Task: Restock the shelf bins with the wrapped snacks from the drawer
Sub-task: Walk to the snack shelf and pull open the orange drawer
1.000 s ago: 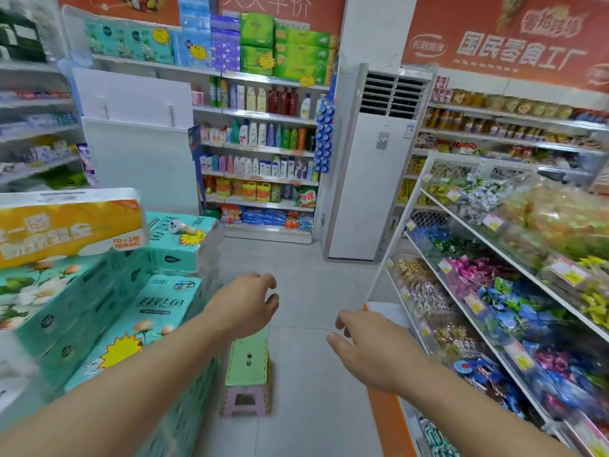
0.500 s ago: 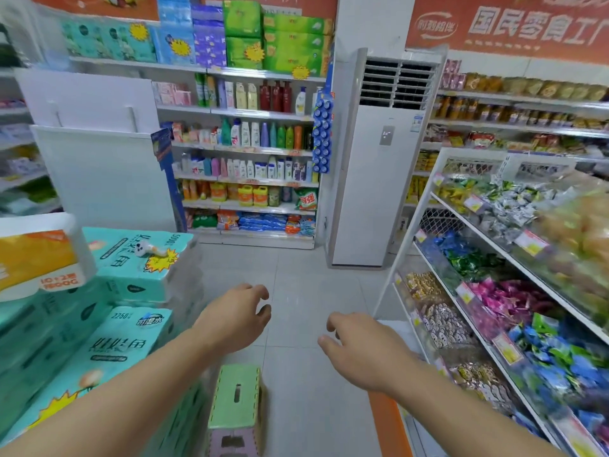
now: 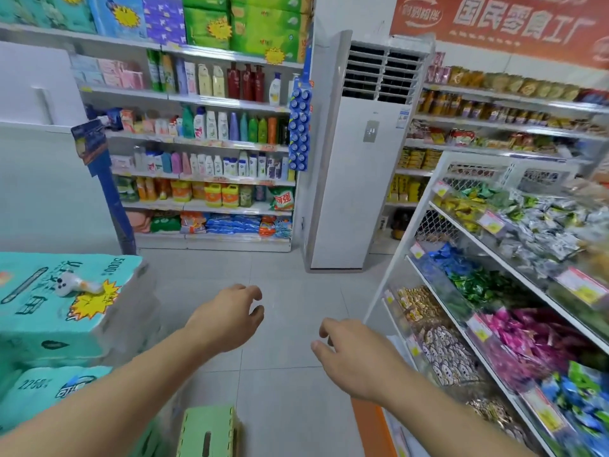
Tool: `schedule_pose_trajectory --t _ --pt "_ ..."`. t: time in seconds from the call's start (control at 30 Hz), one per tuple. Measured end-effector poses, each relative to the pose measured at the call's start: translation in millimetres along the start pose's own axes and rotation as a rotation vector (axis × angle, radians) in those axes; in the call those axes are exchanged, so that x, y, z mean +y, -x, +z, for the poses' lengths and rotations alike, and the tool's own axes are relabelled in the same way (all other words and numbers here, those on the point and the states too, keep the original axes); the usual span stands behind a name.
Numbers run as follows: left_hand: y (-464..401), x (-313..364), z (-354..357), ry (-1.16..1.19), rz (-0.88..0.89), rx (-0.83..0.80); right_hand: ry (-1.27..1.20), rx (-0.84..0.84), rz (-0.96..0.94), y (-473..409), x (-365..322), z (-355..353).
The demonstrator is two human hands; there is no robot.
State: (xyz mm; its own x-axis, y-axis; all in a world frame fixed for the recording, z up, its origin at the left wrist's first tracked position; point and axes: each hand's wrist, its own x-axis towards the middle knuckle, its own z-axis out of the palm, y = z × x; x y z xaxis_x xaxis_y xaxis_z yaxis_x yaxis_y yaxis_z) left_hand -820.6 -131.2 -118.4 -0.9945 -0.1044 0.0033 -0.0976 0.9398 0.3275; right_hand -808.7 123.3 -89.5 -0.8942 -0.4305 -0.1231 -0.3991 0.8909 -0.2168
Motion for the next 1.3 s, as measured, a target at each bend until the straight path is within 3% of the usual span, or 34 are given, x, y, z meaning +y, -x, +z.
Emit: schedule_pose_trajectory --t 0.37,0.93,1.13,1.3 --pt "-168.0 92.8 72.1 -0.025 0.282 -0.13 -0.081 0.034 0.294 -65.2 113.7 0.8" --pt "-336.1 281.6 197.2 -0.06 0.651 -0.356 -0.278 0.09 0.65 -116.3 310.3 10.4" --pt "-382.3 335.1 278.7 -0.07 0.908 -0.527 -0.346 0.09 0.932 -124.6 345.3 43.7" --pt "-394.4 347.0 349.9 -0.056 1.15 -0.702 -0.405 0.026 1.195 -166.5 350.0 112.5"
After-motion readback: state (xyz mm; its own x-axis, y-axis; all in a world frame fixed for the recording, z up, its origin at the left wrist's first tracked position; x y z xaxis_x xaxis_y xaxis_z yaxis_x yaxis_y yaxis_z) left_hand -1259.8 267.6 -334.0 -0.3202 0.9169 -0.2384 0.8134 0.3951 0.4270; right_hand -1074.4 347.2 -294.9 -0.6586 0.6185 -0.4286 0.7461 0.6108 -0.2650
